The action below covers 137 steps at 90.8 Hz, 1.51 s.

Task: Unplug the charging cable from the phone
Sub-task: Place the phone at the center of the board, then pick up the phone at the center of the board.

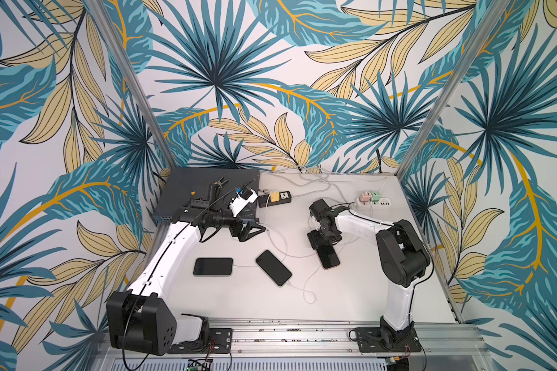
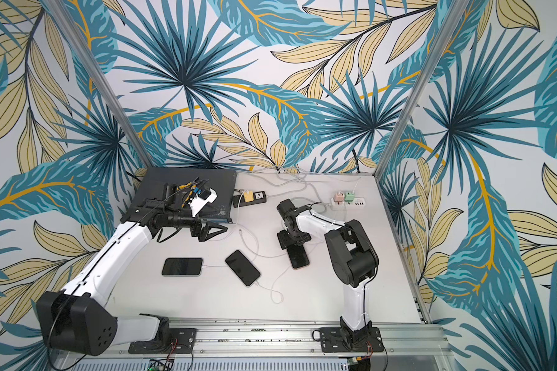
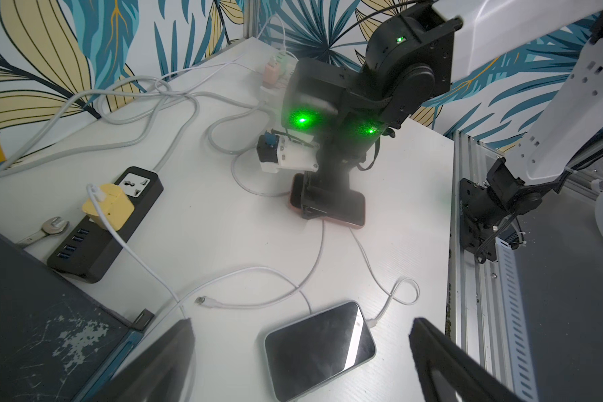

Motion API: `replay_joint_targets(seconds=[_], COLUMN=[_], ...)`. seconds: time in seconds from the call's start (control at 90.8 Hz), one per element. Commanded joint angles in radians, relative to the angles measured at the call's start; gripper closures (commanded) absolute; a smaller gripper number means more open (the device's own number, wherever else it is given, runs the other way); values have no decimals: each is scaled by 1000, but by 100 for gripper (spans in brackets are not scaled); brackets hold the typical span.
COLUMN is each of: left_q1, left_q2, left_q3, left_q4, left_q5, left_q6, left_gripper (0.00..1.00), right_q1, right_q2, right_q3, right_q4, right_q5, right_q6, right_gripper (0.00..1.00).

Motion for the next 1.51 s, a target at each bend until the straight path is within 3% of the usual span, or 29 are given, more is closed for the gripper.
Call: replay_joint_targets(seconds=[0.0,0.253,0.562,0.76,1.08,1.498], left_q1=[2,3,10,17,36,57], left_q2=[-4,-2,2,5,5,4], left_q3=[-17,-17,-6,2,0,-6], left_q4=[40,83,81,81,86,99], left_q5=[-40,-146,-200,-222,-239,-259], left_q6=[-15,-57,-60,-63,-70,-81], left_gripper=[0,0,0,0,0,0], right_q1=[3,69,265,370,451,480], right_q2=[-52,-197,-228,-184,-77,115], right_q3=[-46,-87,-125,-91,-1,201], right_q4=[24,46,127,132,161,96], right_q5=[-12,-78,-121,-137,-81,-56], right_q6=[26,61,140,151,174,143], right_gripper=[8,2,2,0,0,1])
